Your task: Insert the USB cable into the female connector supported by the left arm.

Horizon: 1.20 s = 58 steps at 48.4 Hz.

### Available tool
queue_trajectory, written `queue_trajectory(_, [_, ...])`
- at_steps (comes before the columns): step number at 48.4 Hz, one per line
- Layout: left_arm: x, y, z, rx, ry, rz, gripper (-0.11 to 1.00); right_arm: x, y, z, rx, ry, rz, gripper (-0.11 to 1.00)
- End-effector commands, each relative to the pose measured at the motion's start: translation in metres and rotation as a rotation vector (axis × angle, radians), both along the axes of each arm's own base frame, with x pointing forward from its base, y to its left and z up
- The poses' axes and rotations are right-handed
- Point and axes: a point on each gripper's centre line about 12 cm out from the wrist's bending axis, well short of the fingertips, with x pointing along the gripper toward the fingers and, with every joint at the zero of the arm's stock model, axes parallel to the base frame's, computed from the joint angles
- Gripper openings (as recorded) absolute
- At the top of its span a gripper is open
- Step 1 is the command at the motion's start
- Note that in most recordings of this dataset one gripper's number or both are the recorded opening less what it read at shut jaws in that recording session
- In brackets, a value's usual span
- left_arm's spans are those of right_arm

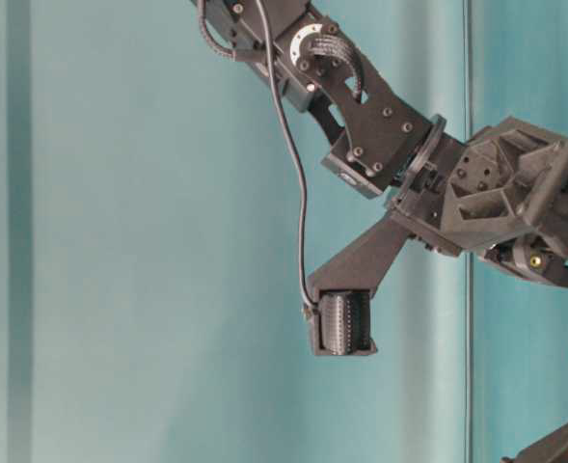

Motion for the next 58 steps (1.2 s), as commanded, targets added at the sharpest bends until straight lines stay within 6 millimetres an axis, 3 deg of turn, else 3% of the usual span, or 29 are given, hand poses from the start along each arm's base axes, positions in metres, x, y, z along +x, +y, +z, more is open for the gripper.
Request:
queue_trajectory(1, [0.017,0.003,0.005,0.015,-0.037,0.001,0.67,0.014,0.002,0.026,-0.005,-0.075,0.008,0.11])
queue_trajectory(19, [0.015,0.002,0.003,0.005,-0.013,0.002,0.67,0.012,0.005,0.023,-0.005,-0.06,0.014,0.11])
queue_trajectory(35, [-0.022,0.0,0.014,-0.009,0.03,0.009,0.67,-0.006,0.006,0.023,-0.003,0.003,0.01,0.11])
queue_trajectory(38, [-0.028,0.0,0.016,-0.01,0.039,0.01,0.67,-0.009,0.006,0.027,-0.003,-0.002,0.01,0.18])
queue_trajectory(48, [-0.049,0.0,0.022,-0.016,0.079,0.013,0.67,-0.022,0.008,0.034,0.008,-0.002,0.0,0.74])
queue_trajectory(58, [-0.082,-0.001,0.049,-0.066,0.017,0.043,0.67,-0.053,0.016,0.061,0.019,-0.035,0.007,0.73])
